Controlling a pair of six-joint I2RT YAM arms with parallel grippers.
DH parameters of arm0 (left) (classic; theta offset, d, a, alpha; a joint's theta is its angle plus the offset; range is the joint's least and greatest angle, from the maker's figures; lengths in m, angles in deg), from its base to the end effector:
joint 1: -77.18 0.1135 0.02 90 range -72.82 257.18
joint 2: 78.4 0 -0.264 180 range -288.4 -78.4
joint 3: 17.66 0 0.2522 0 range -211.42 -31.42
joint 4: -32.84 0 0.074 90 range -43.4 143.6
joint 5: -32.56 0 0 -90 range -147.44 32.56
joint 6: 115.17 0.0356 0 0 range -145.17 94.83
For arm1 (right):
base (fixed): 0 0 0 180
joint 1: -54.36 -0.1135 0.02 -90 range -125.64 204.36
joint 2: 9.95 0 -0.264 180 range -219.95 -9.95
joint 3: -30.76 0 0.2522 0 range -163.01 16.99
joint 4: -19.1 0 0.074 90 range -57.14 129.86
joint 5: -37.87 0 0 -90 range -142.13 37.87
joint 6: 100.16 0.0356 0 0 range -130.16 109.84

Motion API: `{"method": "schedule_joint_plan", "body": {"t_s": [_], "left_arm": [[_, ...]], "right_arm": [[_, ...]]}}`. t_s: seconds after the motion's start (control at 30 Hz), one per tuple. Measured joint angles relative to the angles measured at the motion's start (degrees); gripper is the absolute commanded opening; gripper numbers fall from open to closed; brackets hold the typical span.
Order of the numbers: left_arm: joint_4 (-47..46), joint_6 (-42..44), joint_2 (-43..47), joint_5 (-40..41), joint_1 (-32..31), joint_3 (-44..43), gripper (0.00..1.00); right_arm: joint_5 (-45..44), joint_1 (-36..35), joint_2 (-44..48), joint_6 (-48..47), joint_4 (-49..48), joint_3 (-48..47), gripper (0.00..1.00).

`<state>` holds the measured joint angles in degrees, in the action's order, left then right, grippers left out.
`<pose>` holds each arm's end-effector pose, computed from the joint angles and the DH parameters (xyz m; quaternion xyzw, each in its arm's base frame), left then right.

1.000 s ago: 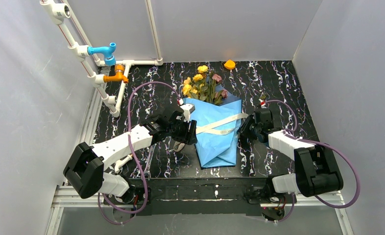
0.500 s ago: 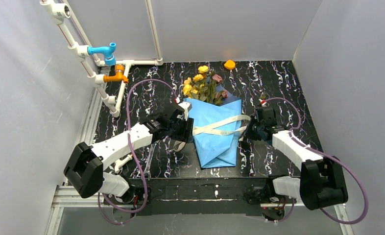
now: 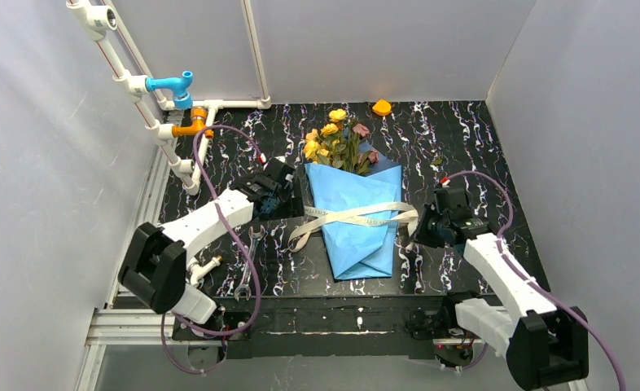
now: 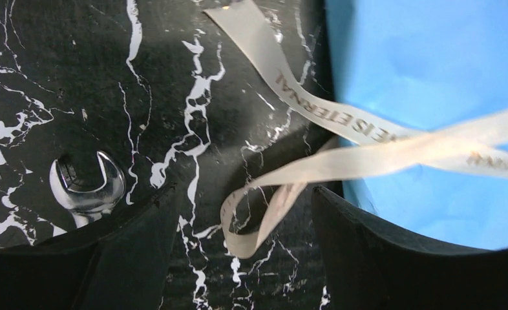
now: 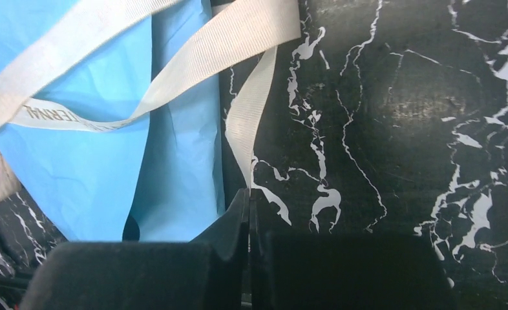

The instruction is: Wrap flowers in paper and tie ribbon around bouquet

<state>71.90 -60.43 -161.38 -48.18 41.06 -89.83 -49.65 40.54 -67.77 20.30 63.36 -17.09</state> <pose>0.2504 -0.1756 0.2448 -0.0207 0.9364 -0.1379 0.3220 0.1859 0.0473 0.2044 0.1311 0.9424 0.1348 0.2766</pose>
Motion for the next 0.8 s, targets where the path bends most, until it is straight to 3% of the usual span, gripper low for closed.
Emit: {"method": "schedule_joint_plan", "body": {"t_s": [0.3, 0.53, 0.73, 0.8], "left_arm": [[-2.8, -7.1, -12.3, -3.4, 2.9, -5.2, 0.73], [-4.4, -14.3, -14.2, -2.9, 2.9, -6.3, 0.75], [-5.4, -18.9, -18.2, -2.7, 3.0, -8.7, 0.64], [-6.0, -20.0, -20.0, -3.1, 3.0, -8.9, 0.55]], "right_arm": [[-3.6, 0.0, 9.8, 5.9, 2.0, 0.0, 0.01], [-3.4, 0.0, 9.5, 7.3, 1.9, 0.0, 0.01], [-3.1, 0.0, 8.8, 7.3, 1.0, 0.0, 0.01], [-3.1, 0.0, 8.6, 7.3, 0.8, 0.0, 0.01]]}}
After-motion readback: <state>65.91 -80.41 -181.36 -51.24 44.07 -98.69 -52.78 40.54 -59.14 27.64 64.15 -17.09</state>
